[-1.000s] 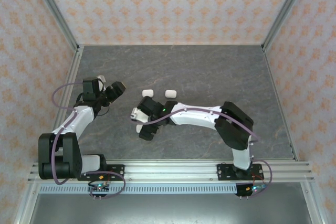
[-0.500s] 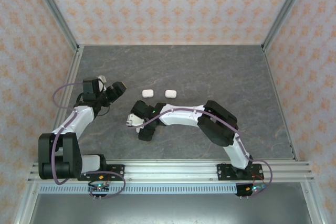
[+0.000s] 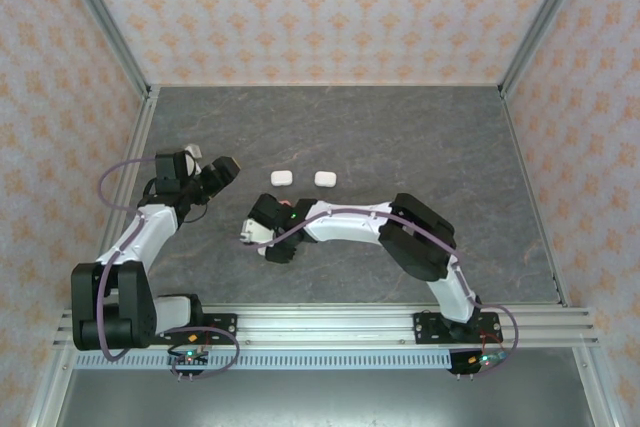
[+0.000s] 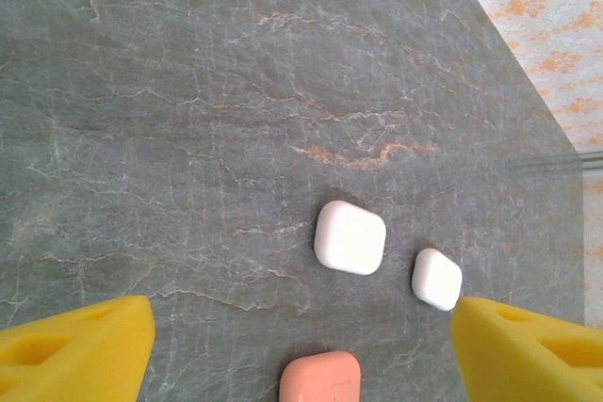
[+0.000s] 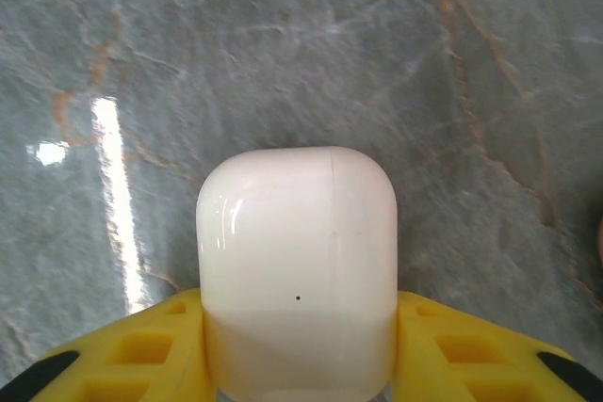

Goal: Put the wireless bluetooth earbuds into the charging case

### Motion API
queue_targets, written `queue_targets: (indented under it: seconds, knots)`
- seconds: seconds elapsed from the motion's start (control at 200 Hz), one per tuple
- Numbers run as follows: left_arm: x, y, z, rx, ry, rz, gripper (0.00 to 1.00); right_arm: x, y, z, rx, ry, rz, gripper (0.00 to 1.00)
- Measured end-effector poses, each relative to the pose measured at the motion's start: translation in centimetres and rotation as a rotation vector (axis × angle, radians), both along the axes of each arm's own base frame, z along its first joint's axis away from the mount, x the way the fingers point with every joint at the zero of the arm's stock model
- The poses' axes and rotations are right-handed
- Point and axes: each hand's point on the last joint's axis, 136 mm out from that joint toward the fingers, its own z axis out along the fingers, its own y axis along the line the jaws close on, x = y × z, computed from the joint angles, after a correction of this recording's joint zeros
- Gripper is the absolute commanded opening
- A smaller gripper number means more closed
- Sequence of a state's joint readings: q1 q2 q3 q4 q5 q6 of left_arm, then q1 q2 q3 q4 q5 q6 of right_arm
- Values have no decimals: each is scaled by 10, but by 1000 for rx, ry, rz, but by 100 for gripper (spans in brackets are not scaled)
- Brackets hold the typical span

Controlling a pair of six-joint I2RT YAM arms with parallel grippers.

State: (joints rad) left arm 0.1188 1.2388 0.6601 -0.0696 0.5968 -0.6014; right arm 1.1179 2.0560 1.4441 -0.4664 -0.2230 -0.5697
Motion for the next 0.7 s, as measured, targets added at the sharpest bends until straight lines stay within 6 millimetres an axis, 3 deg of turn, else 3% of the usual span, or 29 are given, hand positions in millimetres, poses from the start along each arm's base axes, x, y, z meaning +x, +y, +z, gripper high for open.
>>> queue_targets:
  seconds: [0.09, 0.165, 0.325, 0.5, 0.606, 0.701]
  knots:
    - [-3, -3, 5, -10, -9, -13, 79, 5, -12, 9, 14, -21, -30, 41]
    - [-6, -7, 12, -23, -23, -30, 78, 12, -24, 29, 55, -45, -66, 41]
    - [-15, -29, 35, -66, -84, -121, 77, 35, -52, 101, 217, -146, -159, 41]
    - [-34, -85, 68, -143, -176, -339, 76, 55, -85, 177, 378, -296, -243, 41]
    - [-47, -121, 91, -182, -234, -484, 76, 57, -96, 202, 415, -368, -248, 41]
    - [-58, -143, 113, -202, -286, -577, 76, 58, -101, 213, 421, -410, -241, 41]
